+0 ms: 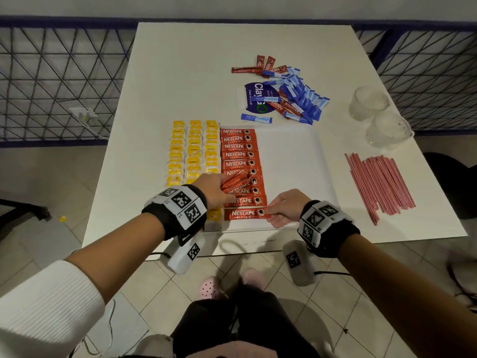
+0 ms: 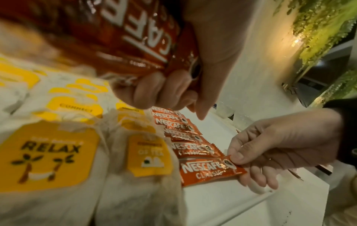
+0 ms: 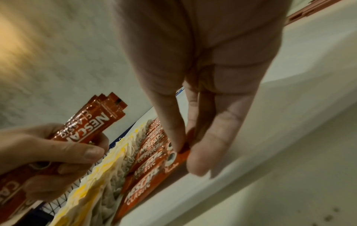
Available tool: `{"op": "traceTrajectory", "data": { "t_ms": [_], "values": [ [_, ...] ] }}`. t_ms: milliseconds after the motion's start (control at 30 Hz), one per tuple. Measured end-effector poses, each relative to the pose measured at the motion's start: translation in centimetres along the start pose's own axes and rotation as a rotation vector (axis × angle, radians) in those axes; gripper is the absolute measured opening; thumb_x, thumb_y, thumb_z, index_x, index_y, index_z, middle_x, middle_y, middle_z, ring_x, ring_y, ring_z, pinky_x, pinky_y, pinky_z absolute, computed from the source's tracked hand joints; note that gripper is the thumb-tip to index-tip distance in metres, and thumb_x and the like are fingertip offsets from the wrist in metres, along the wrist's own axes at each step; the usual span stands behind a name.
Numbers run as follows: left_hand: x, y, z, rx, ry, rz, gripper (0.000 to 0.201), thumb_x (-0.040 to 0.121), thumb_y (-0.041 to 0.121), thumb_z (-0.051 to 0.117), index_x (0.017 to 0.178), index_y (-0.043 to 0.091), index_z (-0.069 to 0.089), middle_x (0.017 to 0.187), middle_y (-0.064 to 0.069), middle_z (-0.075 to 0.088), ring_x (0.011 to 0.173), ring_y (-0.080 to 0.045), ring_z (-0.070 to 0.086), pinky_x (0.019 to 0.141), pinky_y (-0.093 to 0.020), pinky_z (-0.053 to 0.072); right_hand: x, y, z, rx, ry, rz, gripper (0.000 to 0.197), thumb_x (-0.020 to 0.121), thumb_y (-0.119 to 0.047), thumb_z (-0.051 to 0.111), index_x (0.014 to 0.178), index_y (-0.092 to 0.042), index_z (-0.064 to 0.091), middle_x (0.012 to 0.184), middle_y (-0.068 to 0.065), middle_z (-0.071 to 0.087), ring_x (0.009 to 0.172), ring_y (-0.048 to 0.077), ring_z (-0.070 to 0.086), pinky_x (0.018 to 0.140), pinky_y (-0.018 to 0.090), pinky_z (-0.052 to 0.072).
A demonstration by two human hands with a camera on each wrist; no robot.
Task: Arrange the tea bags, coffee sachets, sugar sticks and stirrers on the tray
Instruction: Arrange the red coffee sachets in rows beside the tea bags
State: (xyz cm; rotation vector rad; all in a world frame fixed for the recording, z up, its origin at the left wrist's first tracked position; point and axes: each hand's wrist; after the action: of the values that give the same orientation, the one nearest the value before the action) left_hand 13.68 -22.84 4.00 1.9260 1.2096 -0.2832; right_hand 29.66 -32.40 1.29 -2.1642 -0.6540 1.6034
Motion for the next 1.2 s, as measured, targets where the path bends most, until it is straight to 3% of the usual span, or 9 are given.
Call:
{"op": "traceTrajectory", "data": {
  "t_ms": [100, 300, 533, 700, 767, 833, 1000, 1100, 1200],
  "values": [
    [0.2, 0.4, 0.3, 0.028, -0.015, -0.003, 0.039, 0.089, 0.029, 0.060, 0.125, 0.014, 0.053, 0.117, -0.007, 0.062, 0.102, -0.021, 0.059, 0.079, -0.022, 0.043, -0.2, -0.2, 0.1, -0.044, 0.014, 0.016, 0.018, 0.086, -0.011, 0.064, 0.071, -0.006, 0.057, 0.067, 0.009, 0.063, 0.049, 0.012, 0.058, 0.058, 0.021, 0.054],
    [0.4, 0.6, 0.4, 0.047, -0.029, -0.008, 0.040, 0.089, 0.031, 0.060, 0.124, 0.013, 0.052, 0.117, -0.008, 0.061, 0.102, -0.021, 0.060, 0.077, -0.022, 0.043, -0.3, -0.6, 0.2, -0.107, 0.023, 0.048, 0.021, 0.088, -0.014, 0.062, 0.070, -0.008, 0.051, 0.062, 0.007, 0.054, 0.051, 0.015, 0.046, 0.055, 0.023, 0.046],
    [0.4, 0.5, 0.3, 0.058, -0.028, -0.002, 0.042, 0.089, 0.031, 0.060, 0.126, 0.013, 0.051, 0.118, -0.006, 0.061, 0.099, -0.019, 0.058, 0.079, -0.022, 0.042, 0.4, -0.7, 0.2, -0.186, 0.043, 0.032, 0.020, 0.087, -0.019, 0.063, 0.074, -0.007, 0.054, 0.065, 0.007, 0.058, 0.055, 0.016, 0.053, 0.066, 0.027, 0.053],
    [0.4, 0.4, 0.3, 0.038, -0.033, 0.002, 0.040, 0.089, 0.030, 0.060, 0.124, 0.014, 0.052, 0.116, -0.006, 0.062, 0.090, -0.015, 0.054, 0.079, -0.022, 0.042, 0.5, -0.8, -0.1, -0.223, 0.029, 0.010, 0.024, 0.086, -0.025, 0.064, 0.076, -0.006, 0.055, 0.066, 0.007, 0.060, 0.055, 0.015, 0.055, 0.063, 0.025, 0.054],
    [0.3, 0.4, 0.2, 0.027, -0.044, 0.008, 0.040, 0.088, 0.031, 0.061, 0.123, 0.015, 0.052, 0.114, -0.006, 0.062, 0.093, -0.017, 0.056, 0.079, -0.022, 0.042, 0.4, -0.8, -0.4, -0.245, 0.045, -0.009, 0.027, 0.085, -0.031, 0.064, 0.080, -0.006, 0.056, 0.069, 0.008, 0.062, 0.059, 0.018, 0.058, 0.072, 0.031, 0.056],
    [0.3, 0.4, 0.2, 0.006, -0.066, 0.028, 0.038, 0.086, 0.033, 0.063, 0.119, 0.016, 0.054, 0.105, -0.002, 0.063, 0.089, -0.016, 0.057, 0.076, -0.022, 0.043, 0.1, -1.1, -0.8, -0.205, 0.079, -0.063, 0.027, 0.084, -0.032, 0.066, 0.087, -0.007, 0.056, 0.072, 0.008, 0.062, 0.062, 0.019, 0.058, 0.078, 0.035, 0.057],
    [-0.3, 0.6, 0.3, -0.270, -0.176, 0.078, 0.019, 0.081, 0.027, 0.070, 0.094, 0.018, 0.059, 0.066, 0.004, 0.061, 0.049, -0.008, 0.051, 0.049, -0.017, 0.044, -1.7, -2.9, -1.1, 0.007, -0.059, -0.329, 0.042, 0.076, -0.024, 0.074, 0.110, -0.016, 0.050, 0.091, 0.003, 0.060, 0.075, 0.018, 0.064, 0.071, 0.029, 0.055],
    [-0.9, 1.2, 0.1, -0.403, -0.244, 0.149, 0.011, 0.082, 0.018, 0.069, 0.085, 0.016, 0.059, 0.050, 0.005, 0.059, 0.036, -0.005, 0.047, 0.042, -0.015, 0.044, -2.5, -3.9, -0.8, 0.075, -0.068, -0.422, 0.035, 0.078, -0.019, 0.072, 0.104, -0.014, 0.050, 0.093, 0.000, 0.061, 0.075, 0.014, 0.065, 0.068, 0.025, 0.056],
    [-1.1, 1.4, -0.2, -0.465, -0.236, 0.205, 0.009, 0.086, 0.024, 0.064, 0.080, 0.019, 0.059, 0.053, 0.006, 0.059, 0.039, -0.006, 0.050, 0.043, -0.016, 0.045, -2.5, -4.4, -0.8, 0.179, -0.098, -0.459, 0.030, 0.080, -0.010, 0.068, 0.103, -0.006, 0.048, 0.084, 0.004, 0.066, 0.065, 0.017, 0.063, 0.062, 0.024, 0.055]
  ]
}}
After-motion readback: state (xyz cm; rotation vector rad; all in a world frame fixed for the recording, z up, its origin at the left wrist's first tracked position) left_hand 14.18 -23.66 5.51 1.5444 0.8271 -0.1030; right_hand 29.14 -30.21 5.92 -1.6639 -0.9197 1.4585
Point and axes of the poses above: each hand's wrist, its own x-axis towards the middle knuckle, its own z-axis out of the palm, y = z × x
